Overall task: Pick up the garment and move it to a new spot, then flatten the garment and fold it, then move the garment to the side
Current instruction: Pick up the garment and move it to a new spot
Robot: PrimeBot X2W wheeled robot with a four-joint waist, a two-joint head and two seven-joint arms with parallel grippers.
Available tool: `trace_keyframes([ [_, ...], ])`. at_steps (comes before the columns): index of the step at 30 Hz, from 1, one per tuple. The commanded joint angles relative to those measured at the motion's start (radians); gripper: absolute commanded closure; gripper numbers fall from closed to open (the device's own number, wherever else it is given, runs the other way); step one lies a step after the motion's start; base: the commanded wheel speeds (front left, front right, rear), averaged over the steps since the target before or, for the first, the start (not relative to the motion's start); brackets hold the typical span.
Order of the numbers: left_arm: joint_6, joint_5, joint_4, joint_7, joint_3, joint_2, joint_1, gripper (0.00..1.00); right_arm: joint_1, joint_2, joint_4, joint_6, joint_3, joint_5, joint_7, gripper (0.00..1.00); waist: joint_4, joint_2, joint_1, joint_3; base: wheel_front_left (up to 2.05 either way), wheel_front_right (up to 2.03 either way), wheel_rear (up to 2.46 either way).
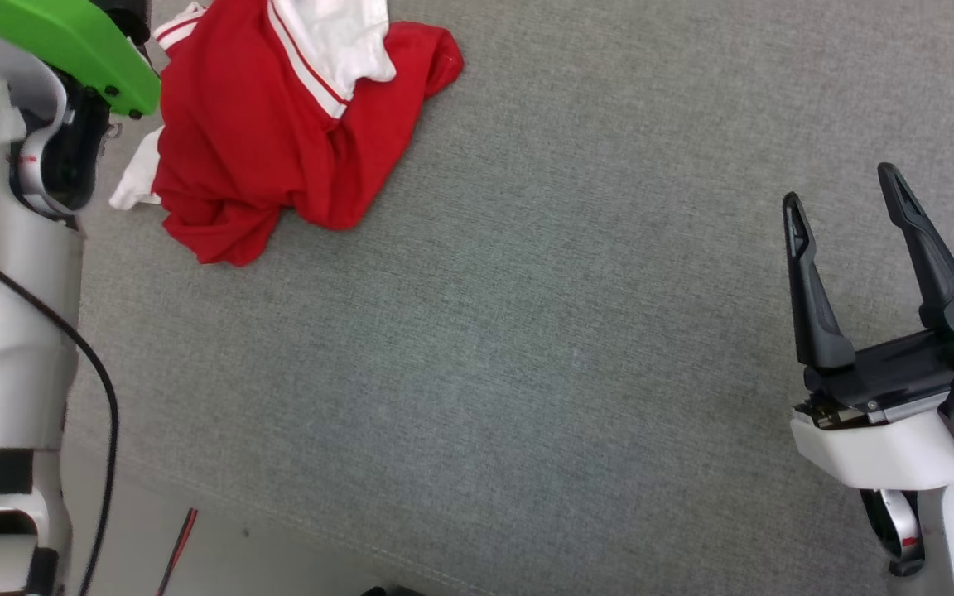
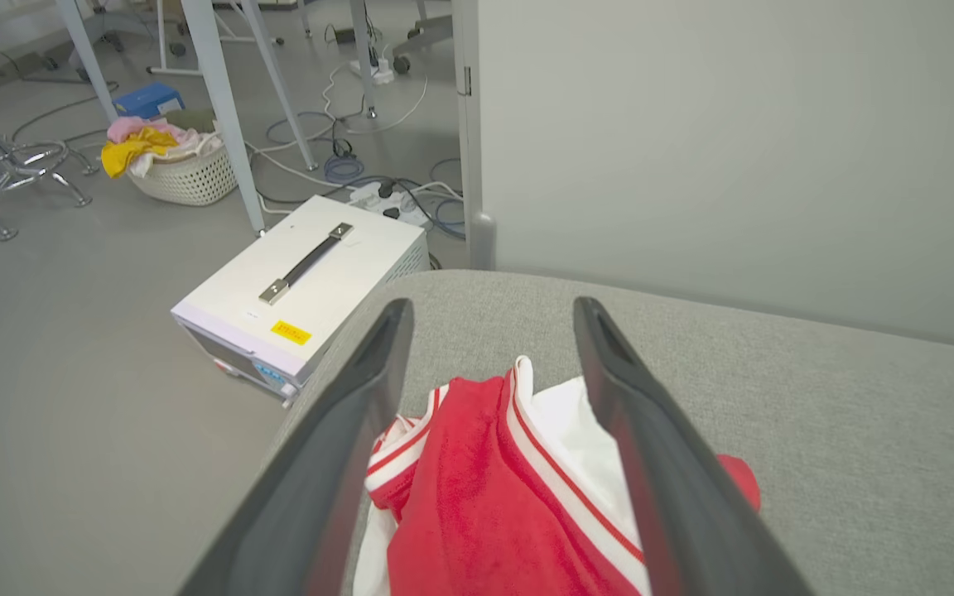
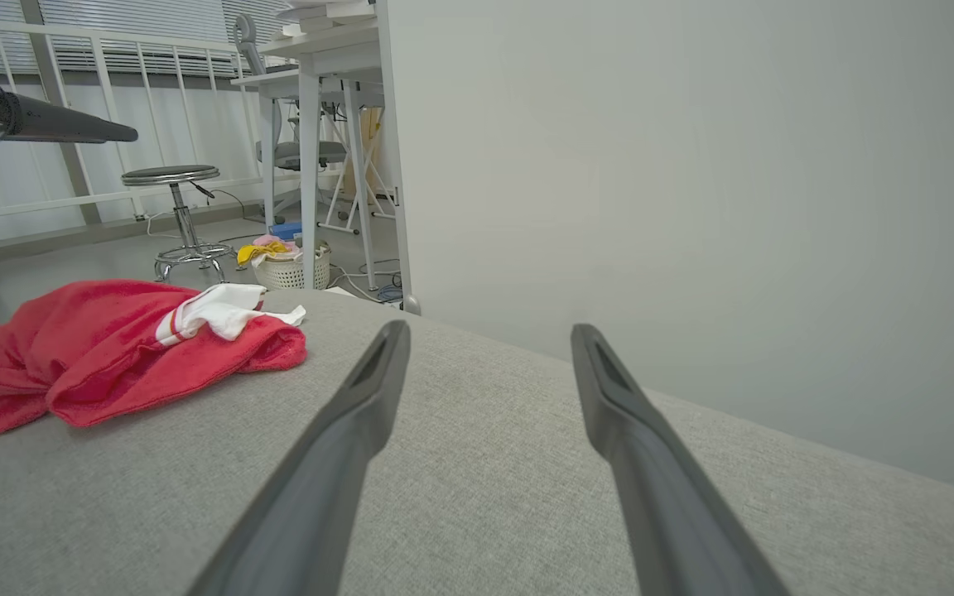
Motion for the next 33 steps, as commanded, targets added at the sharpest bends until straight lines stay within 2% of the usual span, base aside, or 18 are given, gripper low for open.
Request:
trace_keyframes([
  [1,-0.003,-0.038,0.016,0.067,-0.03,0.027,-0.039,0.0,-0.026,-0.007,-0.012,-0.001,-0.001,-0.005,-0.005,0.0,-0.038,0.0,-0.0002,0.063,0.0,0.0,0.0],
  [6,-0.003,-0.182,0.066,0.348,-0.133,0.095,-0.132,0.0,-0.062,-0.025,-0.026,-0.001,0.005,-0.012,-0.005,0.0,-0.064,0.0,-0.0002,0.116,0.0,0.0,0.0],
  [11,-0.003,-0.27,0.077,0.529,-0.217,0.142,-0.196,0.0,-0.094,-0.032,-0.036,-0.001,0.0,-0.018,-0.005,0.0,-0.093,0.0,-0.0002,0.169,0.0,0.0,0.0],
  [19,-0.003,-0.26,0.188,0.654,-0.331,0.154,-0.244,0.0,-0.128,-0.036,-0.041,-0.001,0.008,-0.017,-0.005,0.0,-0.124,0.0,-0.0002,0.236,0.0,0.0,0.0],
  [25,-0.003,-0.281,0.275,0.645,-0.377,0.114,-0.223,0.0,-0.138,-0.028,-0.041,-0.001,0.01,-0.019,-0.005,0.0,-0.133,0.0,-0.0002,0.25,0.0,0.0,0.0],
  [26,-0.003,-0.282,0.283,0.64,-0.386,0.11,-0.219,0.32,-0.139,-0.027,-0.039,-0.001,0.009,-0.019,-0.005,0.0,-0.132,0.0,-0.0002,0.248,0.0,0.0,0.0],
  [27,-0.003,-0.283,0.293,0.633,-0.399,0.109,-0.215,1.0,-0.139,-0.027,-0.037,-0.001,0.006,-0.018,-0.005,0.0,-0.132,0.0,-0.0002,0.243,0.0,0.0,0.0],
  [33,-0.003,-0.284,0.28,0.522,-0.452,0.142,-0.224,1.0,-0.119,-0.017,-0.026,-0.001,-0.008,-0.01,-0.005,0.0,-0.113,0.0,-0.0002,0.185,0.0,0.0,0.0],
])
